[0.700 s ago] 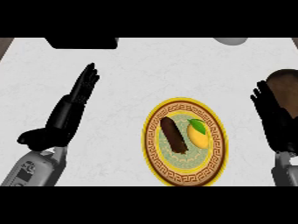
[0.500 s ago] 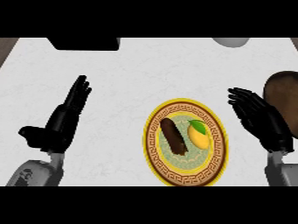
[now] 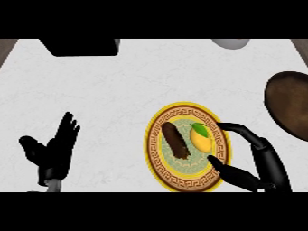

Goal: Pick the lemon from the plate and place it in the pan

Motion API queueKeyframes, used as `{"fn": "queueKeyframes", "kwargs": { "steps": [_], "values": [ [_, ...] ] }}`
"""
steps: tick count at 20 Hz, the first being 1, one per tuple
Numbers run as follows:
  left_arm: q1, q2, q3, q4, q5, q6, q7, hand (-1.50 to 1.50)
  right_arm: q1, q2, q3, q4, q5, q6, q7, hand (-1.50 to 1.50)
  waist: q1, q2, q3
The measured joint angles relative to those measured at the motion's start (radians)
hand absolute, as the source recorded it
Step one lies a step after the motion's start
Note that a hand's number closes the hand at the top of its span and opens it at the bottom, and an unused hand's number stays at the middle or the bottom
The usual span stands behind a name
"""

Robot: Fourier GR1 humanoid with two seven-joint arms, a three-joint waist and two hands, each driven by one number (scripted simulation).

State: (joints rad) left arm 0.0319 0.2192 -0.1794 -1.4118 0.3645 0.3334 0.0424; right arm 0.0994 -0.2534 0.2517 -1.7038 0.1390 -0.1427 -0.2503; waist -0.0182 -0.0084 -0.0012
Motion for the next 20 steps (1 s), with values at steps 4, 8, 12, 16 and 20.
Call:
{"fn": "queueKeyframes", "kwargs": {
  "steps": [4,8,12,16,20],
  "values": [
    [0.015,-0.015,0.007,0.007,0.005,0.004,-0.004,0.00,0.158,0.021,0.080,-0.076,0.188,-0.152,-0.068,-1.50,-0.003,0.001,0.001],
    [0.021,-0.012,0.010,-0.012,0.005,0.002,0.020,0.00,0.209,0.038,0.131,-0.168,0.364,-0.236,0.052,-1.50,0.006,0.004,0.001],
    [0.028,-0.024,-0.005,-0.041,-0.008,0.014,0.047,0.00,0.126,0.060,0.135,-0.215,0.513,-0.208,0.270,-1.50,0.017,0.006,0.000],
    [0.026,-0.023,0.008,-0.023,-0.004,-0.012,0.026,0.00,-0.024,0.067,0.118,-0.239,0.602,-0.070,0.509,-1.50,0.025,0.008,0.000],
    [0.013,-0.035,0.000,-0.018,-0.013,-0.006,0.026,0.00,-0.136,0.023,0.123,-0.169,0.664,0.114,0.678,-1.50,0.037,0.011,-0.001]
  ]
}}
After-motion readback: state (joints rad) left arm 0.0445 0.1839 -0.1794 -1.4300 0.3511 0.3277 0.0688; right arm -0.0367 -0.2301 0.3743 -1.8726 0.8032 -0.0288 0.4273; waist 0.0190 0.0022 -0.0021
